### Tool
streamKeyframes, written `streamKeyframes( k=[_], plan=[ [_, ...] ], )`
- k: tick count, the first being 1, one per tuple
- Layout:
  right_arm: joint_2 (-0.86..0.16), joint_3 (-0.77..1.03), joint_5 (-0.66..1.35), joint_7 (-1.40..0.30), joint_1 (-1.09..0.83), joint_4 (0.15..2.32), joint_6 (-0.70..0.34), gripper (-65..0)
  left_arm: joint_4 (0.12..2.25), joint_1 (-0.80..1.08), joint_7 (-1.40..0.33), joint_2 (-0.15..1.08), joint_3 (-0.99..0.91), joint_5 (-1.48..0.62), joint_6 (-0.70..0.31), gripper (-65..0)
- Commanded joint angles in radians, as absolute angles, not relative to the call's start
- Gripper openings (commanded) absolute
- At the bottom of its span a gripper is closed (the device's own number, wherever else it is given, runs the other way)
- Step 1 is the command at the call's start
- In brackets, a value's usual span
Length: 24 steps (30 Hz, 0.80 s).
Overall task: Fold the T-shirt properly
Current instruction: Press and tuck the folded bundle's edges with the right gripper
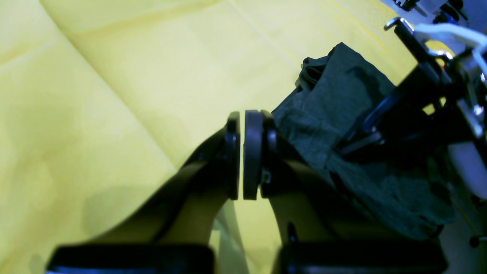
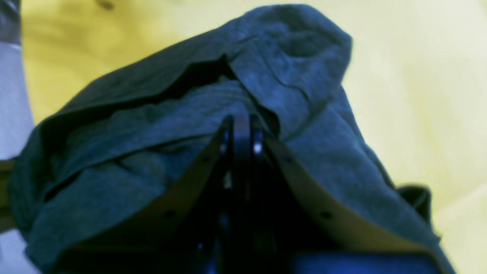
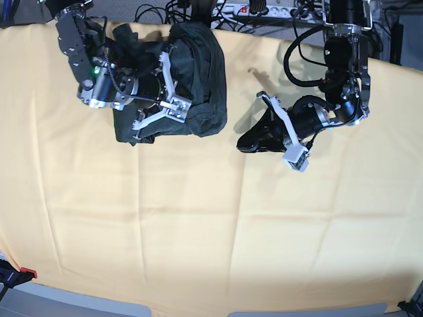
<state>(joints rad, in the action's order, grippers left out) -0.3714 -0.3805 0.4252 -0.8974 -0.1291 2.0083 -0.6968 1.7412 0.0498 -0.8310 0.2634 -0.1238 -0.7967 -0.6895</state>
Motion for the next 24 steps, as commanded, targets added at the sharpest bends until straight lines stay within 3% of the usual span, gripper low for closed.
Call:
streamKeyframes(
  k=[1,7,12,24],
  plan=[
    [-0.376,-0.395,0.418,-0.847,-0.113,2.023,-0.698,-65.0,1.760,0.033,-0.809,0.266,-0.127,-0.821,-0.698,-60.7],
    [-0.320,-0.474,0.293,-0.819,-0.037,2.023,-0.643,-65.0,1.760,0.033,-0.809,0.266,-0.127,-0.821,-0.698,-60.7],
    [-0.311,-0.469,0.272,-0.836,0.046,2.043,-0.524,-65.0,1.760,0.033,-0.809,0.279,-0.127,-0.821,-0.698,-60.7],
    [-0.333,-0.469,0.221,-1.007,0.004,2.043,-0.537,-65.0,1.760,0.028,-0.808,0.291,-0.128,-0.821,-0.698,-60.7]
  ],
)
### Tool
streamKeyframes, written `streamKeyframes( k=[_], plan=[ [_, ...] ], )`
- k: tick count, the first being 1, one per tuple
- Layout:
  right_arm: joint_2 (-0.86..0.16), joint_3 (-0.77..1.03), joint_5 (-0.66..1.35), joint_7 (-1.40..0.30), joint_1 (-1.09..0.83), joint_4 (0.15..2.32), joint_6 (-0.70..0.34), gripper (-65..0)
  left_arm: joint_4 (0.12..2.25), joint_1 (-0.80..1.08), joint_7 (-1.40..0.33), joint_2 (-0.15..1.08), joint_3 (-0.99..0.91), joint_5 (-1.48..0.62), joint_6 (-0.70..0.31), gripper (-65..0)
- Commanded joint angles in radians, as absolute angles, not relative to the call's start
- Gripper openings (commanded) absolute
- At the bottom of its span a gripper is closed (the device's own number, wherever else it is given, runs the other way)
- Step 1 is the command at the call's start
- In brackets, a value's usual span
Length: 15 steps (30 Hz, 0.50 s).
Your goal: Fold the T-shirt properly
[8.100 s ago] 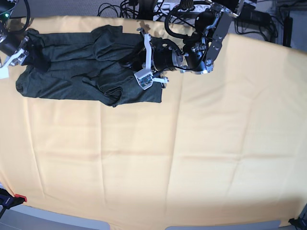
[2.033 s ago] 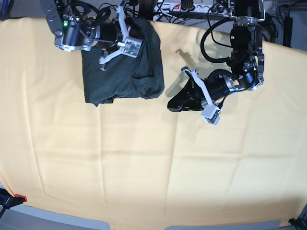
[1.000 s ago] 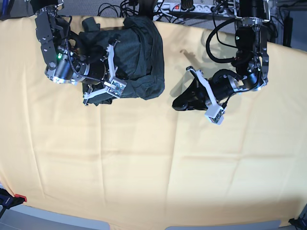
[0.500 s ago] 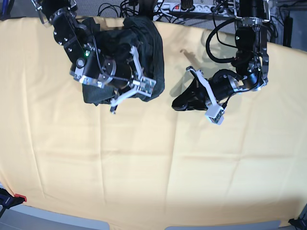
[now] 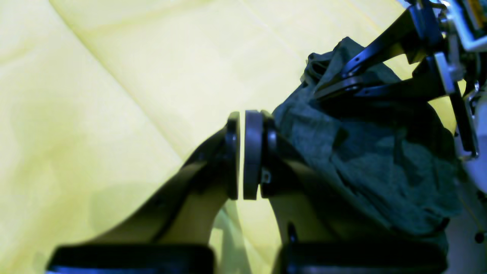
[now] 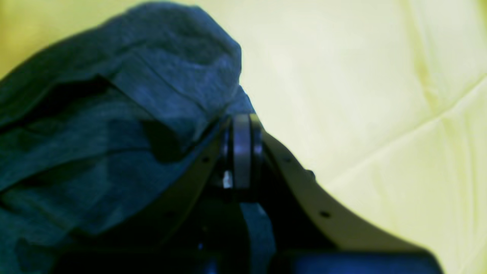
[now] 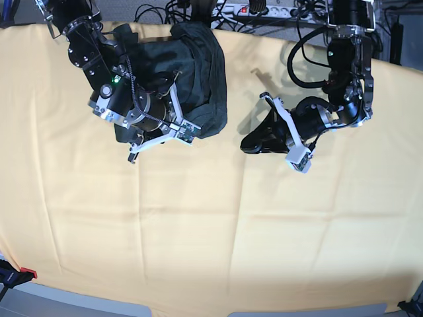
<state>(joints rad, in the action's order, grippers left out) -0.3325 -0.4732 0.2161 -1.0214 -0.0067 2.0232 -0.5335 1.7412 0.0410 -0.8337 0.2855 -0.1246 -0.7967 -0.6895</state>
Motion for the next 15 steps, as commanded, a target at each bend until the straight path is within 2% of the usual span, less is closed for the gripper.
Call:
streamKeyframes(
  k=[1,7,11,13,15],
  plan=[
    [-0.333,-0.469,0.204,-1.008,-0.001,2.043,-0.535,-65.0,1.760,0.028,-0.809,0.291,-0.128,-0.821,-0.698,-60.7],
    [-0.336,-0.470,0.196,-1.037,-0.033,2.043,-0.516,-65.0,1.760,0.023,-0.809,0.291,-0.128,-0.821,-0.698,-60.7],
    [-0.335,-0.470,0.305,-1.026,-0.059,2.042,-0.570,-65.0,1.760,0.022,-0.809,0.291,-0.128,-0.821,-0.698,-60.7],
    [-0.327,-0.471,0.373,-0.977,-0.070,2.041,-0.609,-65.0,1.760,0.022,-0.809,0.291,-0.128,-0.821,-0.698,-60.6],
    [-0.315,-0.474,0.390,-0.860,-0.069,2.040,-0.639,-65.0,1.760,0.022,-0.809,0.291,-0.128,-0.821,-0.698,-60.7]
  ],
)
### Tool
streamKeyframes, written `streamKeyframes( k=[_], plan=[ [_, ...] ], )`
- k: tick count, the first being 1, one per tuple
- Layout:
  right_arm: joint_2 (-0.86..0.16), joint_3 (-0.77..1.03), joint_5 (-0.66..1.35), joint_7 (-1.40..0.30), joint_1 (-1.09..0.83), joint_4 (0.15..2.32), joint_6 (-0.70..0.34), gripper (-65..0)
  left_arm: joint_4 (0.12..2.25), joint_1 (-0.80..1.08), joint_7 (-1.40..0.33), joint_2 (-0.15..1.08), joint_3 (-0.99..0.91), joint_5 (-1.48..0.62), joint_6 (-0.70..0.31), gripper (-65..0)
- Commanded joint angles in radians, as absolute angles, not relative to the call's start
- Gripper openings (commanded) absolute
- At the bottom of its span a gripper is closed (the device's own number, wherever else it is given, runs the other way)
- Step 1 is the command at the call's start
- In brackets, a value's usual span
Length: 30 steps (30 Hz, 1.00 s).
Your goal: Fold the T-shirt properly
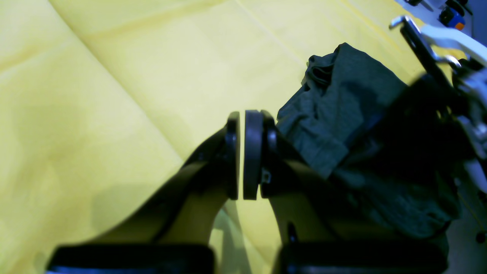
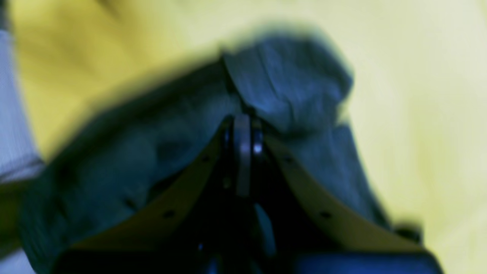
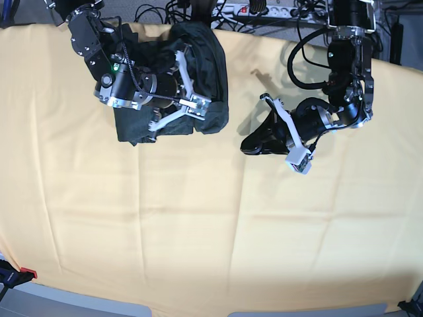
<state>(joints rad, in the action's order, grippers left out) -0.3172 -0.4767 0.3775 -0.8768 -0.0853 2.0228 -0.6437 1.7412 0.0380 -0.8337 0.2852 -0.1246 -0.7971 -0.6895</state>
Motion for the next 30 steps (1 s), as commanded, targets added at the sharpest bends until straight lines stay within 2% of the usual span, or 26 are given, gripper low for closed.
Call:
streamKeyframes(
  k=[1,6,13,15,17,20,26,30],
  plan=[
    [-0.302,-0.474,0.383,-0.814,-0.065,2.040,-0.647,-65.0,1.760,0.022,-0.809,0.291,-0.128,-0.821,-0.698,-60.7],
    [-0.220,-0.471,0.341,-0.799,0.010,2.040,-0.580,-65.0,1.760,0.022,-0.809,0.291,-0.128,-0.821,-0.698,-60.7],
    [-0.212,-0.469,0.339,-0.850,0.064,2.040,-0.607,-65.0,1.760,0.022,-0.809,0.292,-0.127,-0.827,-0.698,-61.2],
    [-0.215,-0.462,0.279,-0.857,0.060,2.040,-0.551,-65.0,1.760,0.022,-0.810,0.294,-0.119,-0.856,-0.698,-65.0],
    [-0.227,-0.447,0.201,-0.858,0.058,2.040,-0.484,-65.0,1.761,0.018,-0.820,0.299,-0.096,-0.878,-0.698,-65.0],
    [-0.271,-0.403,0.134,-0.860,0.058,2.040,-0.435,-65.0,1.765,0.004,-0.830,0.302,-0.016,-0.863,-0.698,-65.0],
    [-0.379,-0.275,0.184,-0.863,0.059,2.040,-0.487,-65.0,1.773,-0.035,-0.865,0.302,0.144,-0.863,-0.698,-65.0],
    [-0.442,-0.218,0.327,-0.845,0.064,2.019,-0.587,-65.0,1.828,-0.051,-0.868,0.302,0.247,-0.840,-0.698,-65.0]
  ],
)
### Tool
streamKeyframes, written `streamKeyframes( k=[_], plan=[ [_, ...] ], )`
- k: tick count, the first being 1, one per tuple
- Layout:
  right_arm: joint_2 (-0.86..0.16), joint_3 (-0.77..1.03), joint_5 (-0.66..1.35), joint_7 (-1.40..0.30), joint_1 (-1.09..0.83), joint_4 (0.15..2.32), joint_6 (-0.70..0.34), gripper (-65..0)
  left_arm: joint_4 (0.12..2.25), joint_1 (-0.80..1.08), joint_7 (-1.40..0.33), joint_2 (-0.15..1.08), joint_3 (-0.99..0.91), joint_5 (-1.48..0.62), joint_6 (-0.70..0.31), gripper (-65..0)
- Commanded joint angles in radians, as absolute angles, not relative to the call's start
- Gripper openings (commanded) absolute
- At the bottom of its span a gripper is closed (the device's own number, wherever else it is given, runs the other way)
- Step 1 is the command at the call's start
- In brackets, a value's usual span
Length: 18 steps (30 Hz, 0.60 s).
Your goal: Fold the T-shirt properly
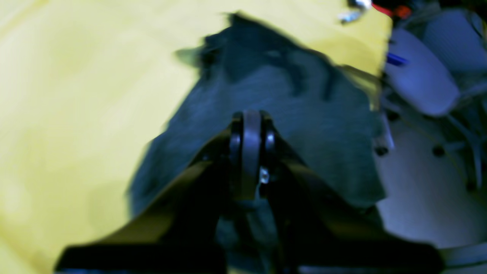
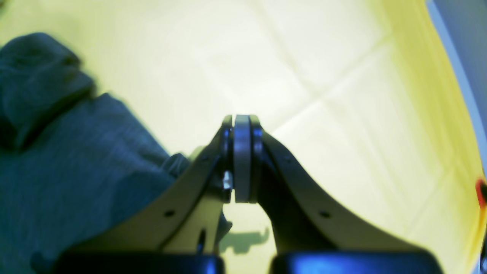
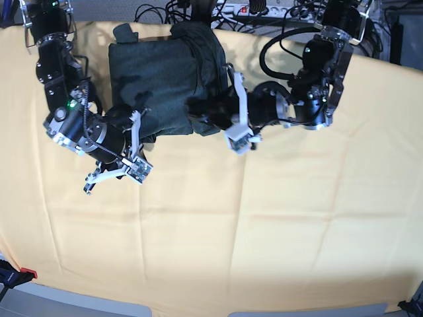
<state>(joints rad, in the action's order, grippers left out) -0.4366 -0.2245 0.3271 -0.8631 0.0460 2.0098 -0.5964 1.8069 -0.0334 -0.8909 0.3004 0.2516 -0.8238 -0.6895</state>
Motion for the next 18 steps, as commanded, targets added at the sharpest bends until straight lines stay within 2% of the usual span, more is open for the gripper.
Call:
streamKeyframes(
  k=[1,6,12,18],
  plan=[
    [-0.452,-0.217,0.347,-0.845,0.068,2.005,-0.614,-65.0,1.846,-0.056,-0.870,0.302,0.280,-0.815,-0.698,-65.0],
    [-0.469,-0.218,0.413,-0.859,0.116,1.867,-0.686,-65.0,1.906,-0.064,-0.873,0.302,0.459,-0.694,-0.698,-65.0],
    [-0.468,-0.218,0.497,-0.888,0.200,1.702,-0.698,-65.0,1.909,-0.065,-0.873,0.302,0.615,-0.562,-0.698,-65.0],
    [-0.485,-0.219,0.580,-0.956,0.247,1.626,-0.698,-65.0,1.909,-0.064,-0.872,0.302,0.710,-0.455,-0.685,-65.0]
  ],
)
